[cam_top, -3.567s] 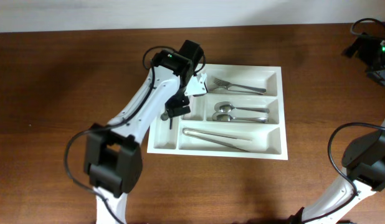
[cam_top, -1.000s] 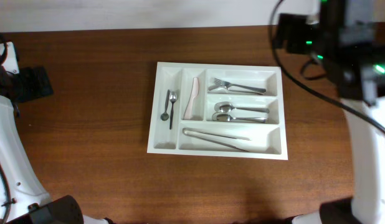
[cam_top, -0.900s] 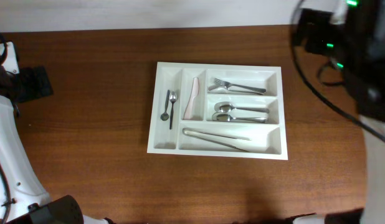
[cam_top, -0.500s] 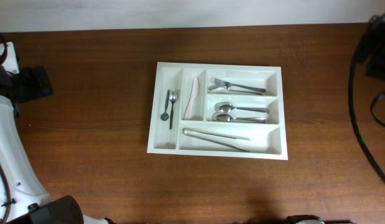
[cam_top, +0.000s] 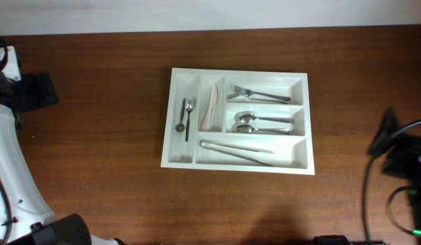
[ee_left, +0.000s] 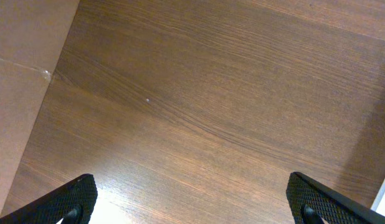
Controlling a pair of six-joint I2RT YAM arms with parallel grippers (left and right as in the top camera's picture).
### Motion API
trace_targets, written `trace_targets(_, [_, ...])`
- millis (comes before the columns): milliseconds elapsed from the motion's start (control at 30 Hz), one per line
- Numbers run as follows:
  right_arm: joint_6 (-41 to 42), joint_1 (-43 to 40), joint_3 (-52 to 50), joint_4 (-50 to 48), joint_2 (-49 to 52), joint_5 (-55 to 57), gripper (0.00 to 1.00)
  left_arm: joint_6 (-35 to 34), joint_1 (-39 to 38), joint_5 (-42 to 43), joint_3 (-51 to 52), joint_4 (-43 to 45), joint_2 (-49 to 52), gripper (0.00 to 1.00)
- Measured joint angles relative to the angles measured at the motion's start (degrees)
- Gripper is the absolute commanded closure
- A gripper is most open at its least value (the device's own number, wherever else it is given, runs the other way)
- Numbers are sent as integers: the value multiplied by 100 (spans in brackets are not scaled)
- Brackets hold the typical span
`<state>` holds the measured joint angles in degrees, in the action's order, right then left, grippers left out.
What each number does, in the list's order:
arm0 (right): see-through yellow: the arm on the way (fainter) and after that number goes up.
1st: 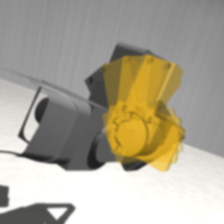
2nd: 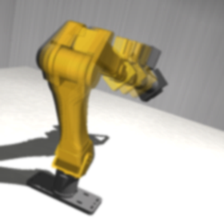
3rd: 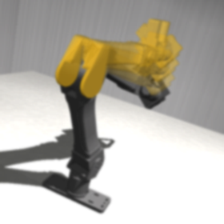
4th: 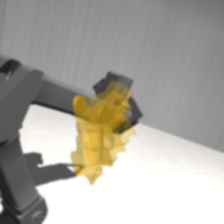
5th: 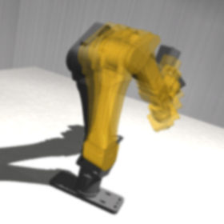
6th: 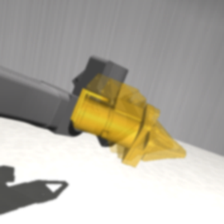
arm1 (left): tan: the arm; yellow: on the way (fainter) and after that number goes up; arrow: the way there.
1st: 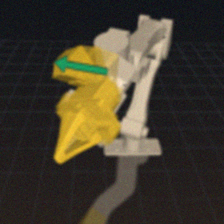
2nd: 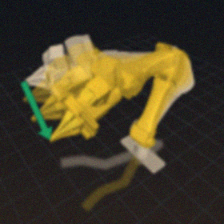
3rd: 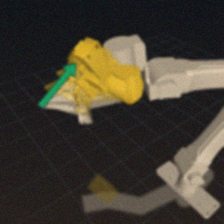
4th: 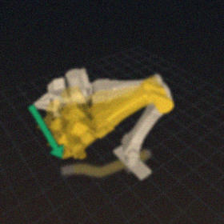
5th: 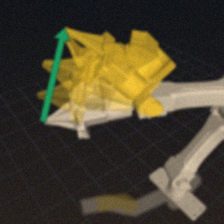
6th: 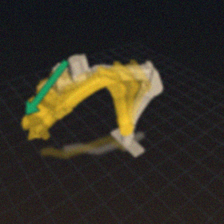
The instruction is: Pack container
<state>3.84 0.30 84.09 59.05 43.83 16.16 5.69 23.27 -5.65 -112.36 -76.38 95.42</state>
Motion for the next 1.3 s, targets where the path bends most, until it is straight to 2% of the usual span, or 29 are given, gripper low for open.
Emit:
trace_targets(133, [-2,0,-1812,-415,-702,-74,1,-2,2,0,2,-13,0,1])
trace_targets(433, [-4,0,-5149,-1362,-2485,-562,1,-22,0,33,2,-13,0,1])
trace_targets(633, [-2,0,-6402,-1646,-3412,-968,1,-22,0,35,2,-13,0,1])
trace_targets(867, [0,0,-7025,-1729,-4262,-1099,1,-22,0,35,2,-13,0,1])
trace_targets(1300, [-2,0,-7412,-1733,-4295,-1134,1,-22,2,35,2,-13,0,1])
